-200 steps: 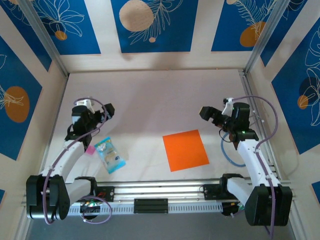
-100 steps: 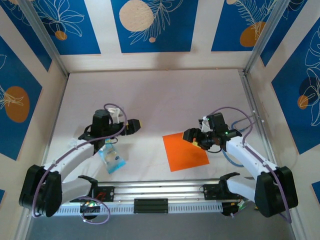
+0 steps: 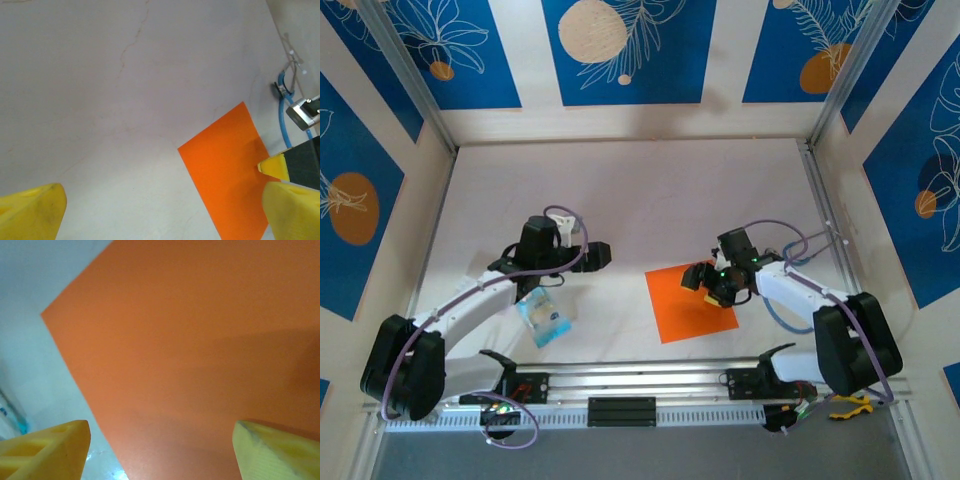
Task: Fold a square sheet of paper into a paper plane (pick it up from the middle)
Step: Move the square sheet of paper to the center of the table.
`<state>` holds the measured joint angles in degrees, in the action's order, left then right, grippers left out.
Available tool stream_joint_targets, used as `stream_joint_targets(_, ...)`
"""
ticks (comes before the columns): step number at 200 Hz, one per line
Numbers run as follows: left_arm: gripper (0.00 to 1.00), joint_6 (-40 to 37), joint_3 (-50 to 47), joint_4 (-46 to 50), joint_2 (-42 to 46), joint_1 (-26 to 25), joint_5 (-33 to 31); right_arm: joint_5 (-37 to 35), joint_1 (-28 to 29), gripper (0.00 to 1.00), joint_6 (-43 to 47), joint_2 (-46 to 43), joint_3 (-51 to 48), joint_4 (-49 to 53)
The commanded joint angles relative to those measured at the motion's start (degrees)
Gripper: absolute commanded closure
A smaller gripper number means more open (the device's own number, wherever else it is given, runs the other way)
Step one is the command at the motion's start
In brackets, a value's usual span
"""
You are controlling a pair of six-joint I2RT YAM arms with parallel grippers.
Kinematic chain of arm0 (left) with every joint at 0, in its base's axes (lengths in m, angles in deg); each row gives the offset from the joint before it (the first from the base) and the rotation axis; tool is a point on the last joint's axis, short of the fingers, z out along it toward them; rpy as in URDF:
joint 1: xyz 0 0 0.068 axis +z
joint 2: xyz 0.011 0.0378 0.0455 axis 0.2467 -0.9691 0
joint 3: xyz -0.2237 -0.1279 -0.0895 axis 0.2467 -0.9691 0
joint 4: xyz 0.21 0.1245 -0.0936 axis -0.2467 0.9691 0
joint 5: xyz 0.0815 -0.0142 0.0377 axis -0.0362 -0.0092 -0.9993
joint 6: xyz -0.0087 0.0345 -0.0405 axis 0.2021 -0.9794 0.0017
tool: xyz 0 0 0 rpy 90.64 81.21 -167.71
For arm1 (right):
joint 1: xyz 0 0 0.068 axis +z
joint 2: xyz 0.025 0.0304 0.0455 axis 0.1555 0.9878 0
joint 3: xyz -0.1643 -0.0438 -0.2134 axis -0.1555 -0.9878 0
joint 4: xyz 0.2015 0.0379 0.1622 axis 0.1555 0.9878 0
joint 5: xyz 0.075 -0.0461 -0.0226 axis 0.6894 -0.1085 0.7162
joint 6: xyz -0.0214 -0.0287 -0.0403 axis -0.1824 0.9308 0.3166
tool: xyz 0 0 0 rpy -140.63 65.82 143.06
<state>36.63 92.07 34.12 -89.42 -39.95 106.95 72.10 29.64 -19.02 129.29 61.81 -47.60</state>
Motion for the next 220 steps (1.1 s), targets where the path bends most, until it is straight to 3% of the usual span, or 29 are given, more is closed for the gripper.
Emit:
stream_joint_targets(1,0.00,-2.1,1.3,3.2,1.2,-0.5,-2.9,-3.4,1.5,0.25,-3.7,2.3,0.9,0.0)
stream_joint_targets(32,0.00,-2.9,1.3,4.5,2.0,-0.5,-4.6,-6.1,4.6,0.25,-9.9,5.7,2.1,-0.9)
stream_joint_targets(87,0.00,-5.6,2.1,8.8,4.5,-0.6,-10.0,-11.4,12.1,0.25,-28.6,11.7,5.5,-5.4)
stream_joint_targets(120,0.00,-7.9,2.3,12.5,7.6,-0.5,-15.2,-16.6,16.8,0.25,-33.3,17.5,14.5,0.1)
stream_joint_targets(155,0.00,-9.3,0.2,12.9,11.7,-0.3,-19.2,-16.3,19.4,0.25,-35.9,24.9,21.3,-1.7)
stream_joint_targets(220,0.00,-9.7,-1.1,14.7,16.3,2.1,-18.9,-16.0,22.1,0.25,-39.6,33.4,31.8,0.5)
